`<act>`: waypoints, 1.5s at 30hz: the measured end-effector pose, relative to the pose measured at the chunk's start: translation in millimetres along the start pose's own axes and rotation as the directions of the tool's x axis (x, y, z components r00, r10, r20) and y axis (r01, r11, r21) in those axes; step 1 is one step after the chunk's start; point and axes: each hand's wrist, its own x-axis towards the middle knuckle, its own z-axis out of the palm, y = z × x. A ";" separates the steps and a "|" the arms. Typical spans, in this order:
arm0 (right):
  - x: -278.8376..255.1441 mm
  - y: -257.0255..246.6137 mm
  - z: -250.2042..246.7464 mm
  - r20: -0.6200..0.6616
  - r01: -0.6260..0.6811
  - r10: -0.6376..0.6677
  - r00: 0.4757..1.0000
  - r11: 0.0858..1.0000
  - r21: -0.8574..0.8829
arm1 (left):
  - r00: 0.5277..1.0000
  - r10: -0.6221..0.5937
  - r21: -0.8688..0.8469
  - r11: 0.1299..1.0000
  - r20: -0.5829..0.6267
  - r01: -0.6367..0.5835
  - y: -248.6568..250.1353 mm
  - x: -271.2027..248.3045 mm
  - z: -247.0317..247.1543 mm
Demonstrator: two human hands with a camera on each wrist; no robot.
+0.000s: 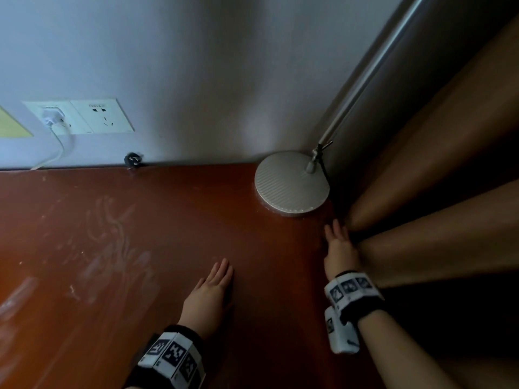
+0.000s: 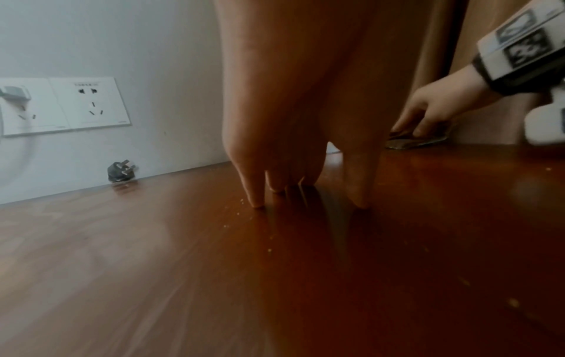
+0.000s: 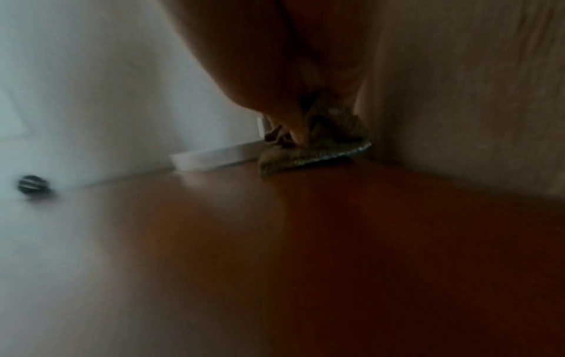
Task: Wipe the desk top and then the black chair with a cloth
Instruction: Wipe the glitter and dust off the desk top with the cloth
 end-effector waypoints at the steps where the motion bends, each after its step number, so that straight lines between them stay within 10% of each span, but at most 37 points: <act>1: -8.3 -12.8 4.4 0.025 0.110 -0.110 0.994 0.994 0.021 | 1.000 0.004 0.002 1.000 -0.006 -0.004 -0.1 0.3 -0.7; 5: -45.6 -57.3 25.7 0.216 0.430 -0.428 0.878 0.902 0.037 | 1.000 0.023 0.007 1.000 0.008 -0.023 -1.7 -0.1 -3.7; 14: 3.2 6.9 -1.8 0.015 -0.158 0.159 0.987 0.986 -0.050 | 0.999 0.024 0.020 0.999 0.030 -0.025 -5.1 2.7 -2.6; 20: -44.5 -43.2 31.1 0.125 0.178 -0.162 0.979 0.976 -0.129 | 0.999 0.023 0.020 1.000 0.036 -0.023 -4.4 2.3 -2.7; 30: -15.6 48.5 -9.1 -0.048 -0.329 0.342 0.939 0.928 0.173 | 0.995 0.012 0.026 1.000 0.103 -0.015 -12.4 -27.1 0.3; 36: -68.8 -20.7 9.8 -0.327 0.307 -0.234 0.916 0.932 0.193 | 0.992 0.033 0.050 0.998 0.125 -0.039 -17.4 -43.9 1.6; 38: -89.2 -46.8 27.2 -0.170 0.454 -0.435 0.884 0.886 0.096 | 0.992 0.037 0.058 0.997 0.124 -0.044 -20.2 -49.7 2.6; 41: -96.8 -52.2 47.6 0.197 0.452 -0.443 0.874 0.892 0.002 | 0.989 0.029 0.072 0.997 0.143 -0.040 -23.8 -58.0 7.4; 45: -74.4 -27.6 45.3 0.150 0.287 -0.280 0.948 0.957 -0.030 | 0.989 0.026 0.057 0.998 0.142 -0.034 -29.6 -68.0 15.8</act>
